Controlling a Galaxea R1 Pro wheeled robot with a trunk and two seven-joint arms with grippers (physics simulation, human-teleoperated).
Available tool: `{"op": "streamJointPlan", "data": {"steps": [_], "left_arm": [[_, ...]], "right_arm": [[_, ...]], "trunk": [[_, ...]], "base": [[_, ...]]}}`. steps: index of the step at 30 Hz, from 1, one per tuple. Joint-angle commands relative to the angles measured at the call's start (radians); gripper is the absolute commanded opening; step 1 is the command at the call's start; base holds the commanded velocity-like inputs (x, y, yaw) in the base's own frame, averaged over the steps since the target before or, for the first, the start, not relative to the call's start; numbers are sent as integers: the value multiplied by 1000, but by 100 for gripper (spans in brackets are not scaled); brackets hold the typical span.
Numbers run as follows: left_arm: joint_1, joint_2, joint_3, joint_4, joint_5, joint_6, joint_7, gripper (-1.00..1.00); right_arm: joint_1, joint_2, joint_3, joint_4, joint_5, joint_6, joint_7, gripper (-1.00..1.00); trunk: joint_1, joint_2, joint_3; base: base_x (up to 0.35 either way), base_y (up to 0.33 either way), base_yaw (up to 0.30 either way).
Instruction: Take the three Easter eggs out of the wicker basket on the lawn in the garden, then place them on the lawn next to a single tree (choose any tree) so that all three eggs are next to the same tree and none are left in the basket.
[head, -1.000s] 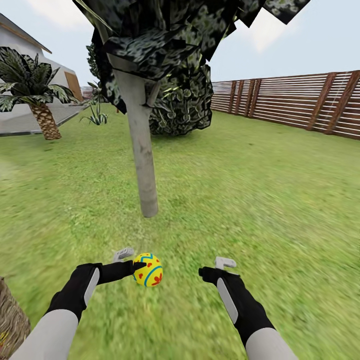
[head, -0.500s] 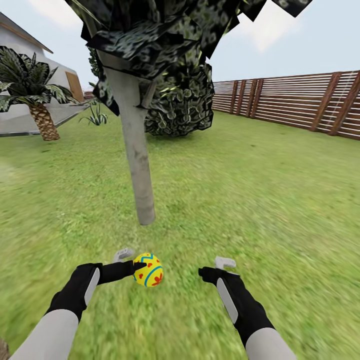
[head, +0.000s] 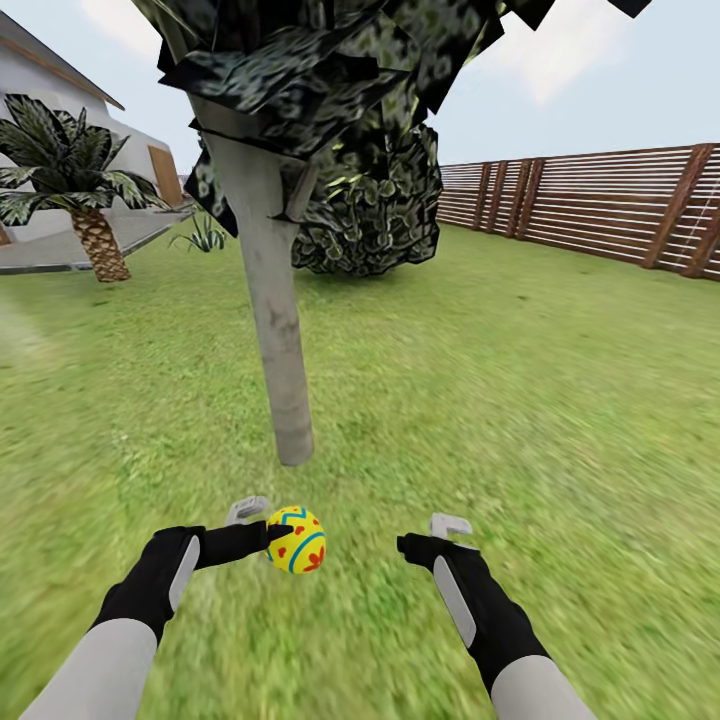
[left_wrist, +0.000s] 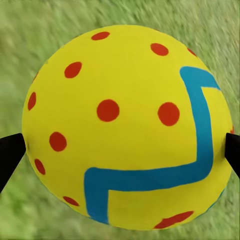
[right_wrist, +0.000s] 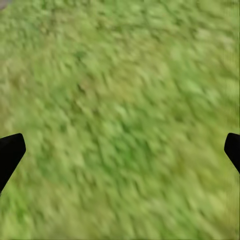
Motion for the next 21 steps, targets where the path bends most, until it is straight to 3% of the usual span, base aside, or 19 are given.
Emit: {"op": "streamJointPlan", "data": {"steps": [1, 5, 21], "left_arm": [[-1, -1, 5, -1, -5, 7, -7, -100], [-1, 1, 6, -1, -3, 6, -8, -100], [-1, 1, 8, -1, -3, 6, -10, -100]], "right_arm": [[0, 0, 2, -1, -11, 3, -9, 100], [0, 0, 2, -1, -11, 3, -9, 100], [1, 0, 4, -5, -10, 3, -9, 100]], "trunk": [[0, 0, -1], [0, 0, -1], [7, -4, -63]], "base": [[62, 0, 0], [14, 0, 0], [0, 0, 0]]}}
